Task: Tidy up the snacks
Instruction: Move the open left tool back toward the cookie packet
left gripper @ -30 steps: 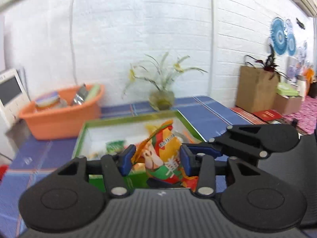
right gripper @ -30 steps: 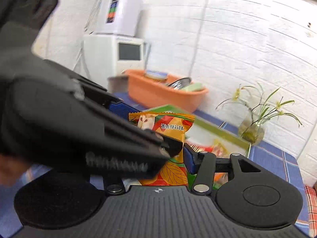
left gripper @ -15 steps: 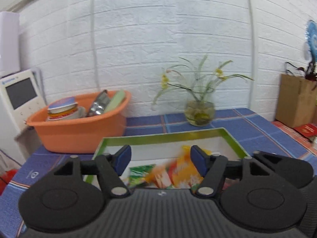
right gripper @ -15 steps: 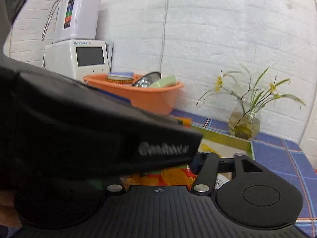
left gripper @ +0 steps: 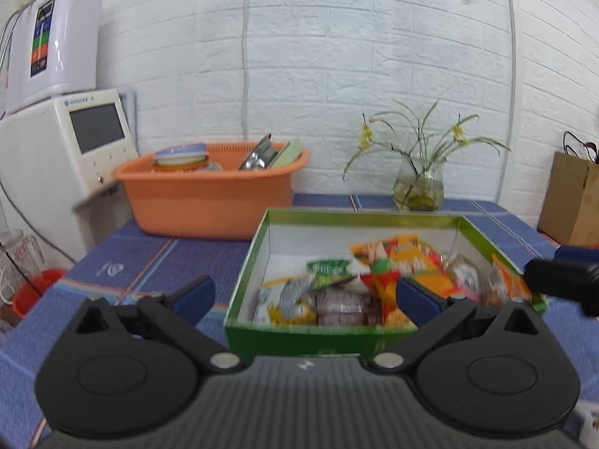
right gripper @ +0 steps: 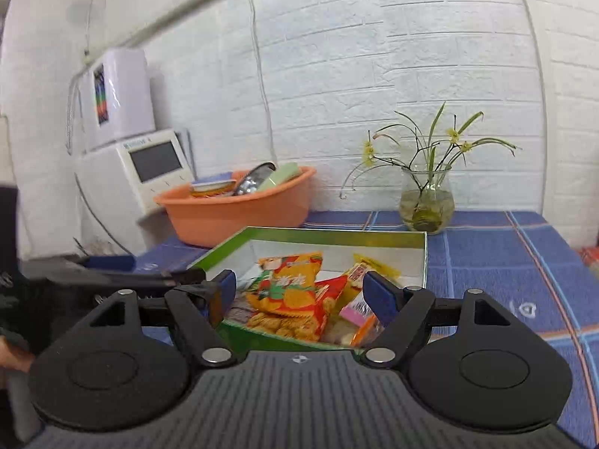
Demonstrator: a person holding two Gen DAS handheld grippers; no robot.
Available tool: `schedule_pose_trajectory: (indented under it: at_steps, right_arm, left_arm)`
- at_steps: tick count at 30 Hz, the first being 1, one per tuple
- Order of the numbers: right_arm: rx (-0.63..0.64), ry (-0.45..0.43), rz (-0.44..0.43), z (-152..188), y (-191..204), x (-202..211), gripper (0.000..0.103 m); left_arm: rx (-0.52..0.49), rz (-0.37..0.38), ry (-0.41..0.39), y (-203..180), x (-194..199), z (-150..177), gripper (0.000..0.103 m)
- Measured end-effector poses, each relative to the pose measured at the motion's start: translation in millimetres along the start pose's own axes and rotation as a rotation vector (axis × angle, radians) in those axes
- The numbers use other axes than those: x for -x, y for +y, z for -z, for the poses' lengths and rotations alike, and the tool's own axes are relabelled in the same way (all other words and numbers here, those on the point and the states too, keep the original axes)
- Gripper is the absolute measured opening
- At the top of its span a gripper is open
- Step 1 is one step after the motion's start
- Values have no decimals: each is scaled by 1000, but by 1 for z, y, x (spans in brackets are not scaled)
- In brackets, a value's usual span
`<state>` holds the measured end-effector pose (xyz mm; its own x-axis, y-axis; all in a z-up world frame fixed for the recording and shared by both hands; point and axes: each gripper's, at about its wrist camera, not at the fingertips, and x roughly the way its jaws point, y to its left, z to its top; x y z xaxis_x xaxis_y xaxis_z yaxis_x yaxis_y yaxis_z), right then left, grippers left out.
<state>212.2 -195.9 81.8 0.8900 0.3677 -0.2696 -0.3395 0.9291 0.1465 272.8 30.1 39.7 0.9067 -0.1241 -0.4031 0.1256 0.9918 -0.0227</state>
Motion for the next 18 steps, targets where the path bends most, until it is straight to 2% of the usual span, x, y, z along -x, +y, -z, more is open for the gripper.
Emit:
schedule_pose_trajectory:
  at_steps: [3, 5, 7, 10, 12, 16, 17, 18]
  right_arm:
    - [-29, 64, -13, 14, -3, 5, 103]
    - [-72, 143, 2, 26, -5, -4, 103]
    - [-138, 216, 14, 37, -11, -15, 103]
    - [-237, 295, 5, 50, -20, -31, 103]
    - [-291, 333, 10, 56, -24, -40, 103]
    - [-373, 343, -38, 56, -28, -48, 103]
    - [-393, 361, -59, 56, -29, -52, 81]
    - [-415, 373, -79, 57, -28, -55, 67]
  left_arm:
    - [24, 86, 67, 1, 0, 19, 103]
    - [20, 146, 115, -2, -7, 27, 103]
    - [9, 174, 178, -7, -19, 33, 102]
    - [-37, 186, 227, -14, -28, 43, 102]
    - [-64, 220, 249, -16, -32, 49, 100]
    - [-69, 333, 277, -21, -37, 56, 100]
    - [-75, 348, 269, -22, -36, 57, 100]
    - [-88, 357, 265, -24, -37, 58, 101]
